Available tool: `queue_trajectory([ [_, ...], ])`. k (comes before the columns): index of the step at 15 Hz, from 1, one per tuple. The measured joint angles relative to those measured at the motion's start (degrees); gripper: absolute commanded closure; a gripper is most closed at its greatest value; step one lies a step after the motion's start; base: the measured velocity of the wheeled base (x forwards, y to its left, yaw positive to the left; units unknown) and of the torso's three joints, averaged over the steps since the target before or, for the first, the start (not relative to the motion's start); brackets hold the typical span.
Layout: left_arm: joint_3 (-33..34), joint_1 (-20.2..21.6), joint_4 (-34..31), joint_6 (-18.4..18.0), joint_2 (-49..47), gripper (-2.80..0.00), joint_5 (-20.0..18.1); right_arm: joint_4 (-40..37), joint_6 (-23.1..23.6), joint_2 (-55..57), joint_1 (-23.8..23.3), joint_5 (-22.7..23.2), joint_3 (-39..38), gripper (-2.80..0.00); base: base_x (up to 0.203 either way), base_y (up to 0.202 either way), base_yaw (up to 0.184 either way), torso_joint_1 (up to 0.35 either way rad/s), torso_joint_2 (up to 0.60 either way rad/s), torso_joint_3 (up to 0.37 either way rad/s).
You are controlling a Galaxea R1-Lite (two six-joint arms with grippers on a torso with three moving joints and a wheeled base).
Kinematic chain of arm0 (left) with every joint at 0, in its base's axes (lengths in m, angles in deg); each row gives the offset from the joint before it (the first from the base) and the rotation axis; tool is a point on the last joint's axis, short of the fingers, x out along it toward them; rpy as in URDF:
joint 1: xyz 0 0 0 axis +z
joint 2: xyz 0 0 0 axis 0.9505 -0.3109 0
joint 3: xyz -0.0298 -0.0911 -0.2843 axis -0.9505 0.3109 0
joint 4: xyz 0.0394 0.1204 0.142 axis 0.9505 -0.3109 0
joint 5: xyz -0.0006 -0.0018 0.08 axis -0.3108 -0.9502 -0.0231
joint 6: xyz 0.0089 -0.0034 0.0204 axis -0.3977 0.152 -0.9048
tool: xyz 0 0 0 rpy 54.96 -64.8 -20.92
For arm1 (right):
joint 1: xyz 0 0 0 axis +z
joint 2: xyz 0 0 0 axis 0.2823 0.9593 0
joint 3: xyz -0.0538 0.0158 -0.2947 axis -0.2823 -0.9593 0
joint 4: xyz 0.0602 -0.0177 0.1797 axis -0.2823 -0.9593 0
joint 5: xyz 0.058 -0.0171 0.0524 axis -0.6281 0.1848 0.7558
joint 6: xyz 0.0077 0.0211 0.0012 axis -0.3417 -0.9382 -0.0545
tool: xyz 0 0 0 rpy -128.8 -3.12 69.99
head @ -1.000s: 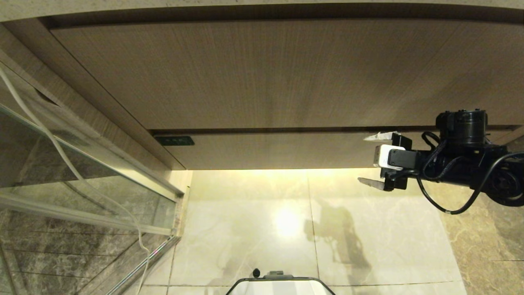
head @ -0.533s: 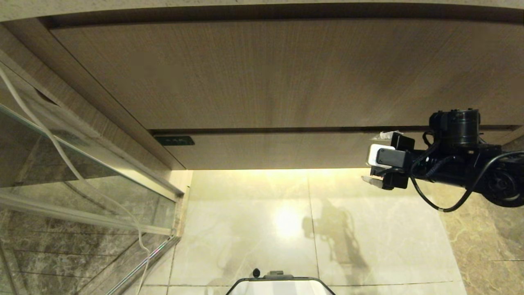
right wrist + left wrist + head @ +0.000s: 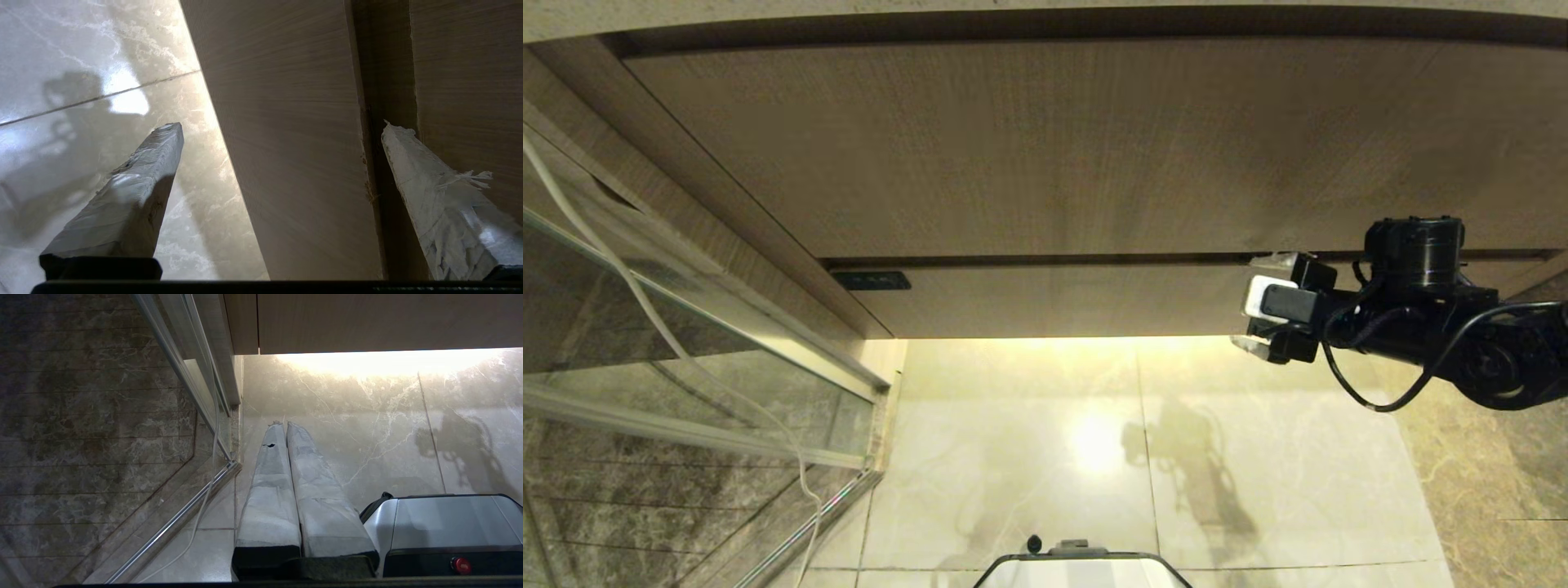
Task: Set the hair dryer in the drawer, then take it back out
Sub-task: Pull open the drawer
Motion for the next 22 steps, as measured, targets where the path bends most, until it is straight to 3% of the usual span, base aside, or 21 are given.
queue_trajectory([
  [5,0.0,0.0,0.0,0.0,0.0,0.00,0.0,0.7,-0.6,2.4,0.1,0.0,1.9,-2.80,0.000,0.000,0.000,0.000,0.00,0.000],
  [19,0.0,0.0,0.0,0.0,0.0,0.00,0.0,11.7,-2.8,9.9,0.2,-0.1,5.3,-2.80,0.000,0.000,0.000,0.000,0.00,0.000],
  [22,0.0,0.0,0.0,0.0,0.0,0.00,0.0,10.6,-2.6,10.7,0.1,-1.1,5.3,-2.80,0.000,0.000,0.000,0.000,0.00,0.000],
])
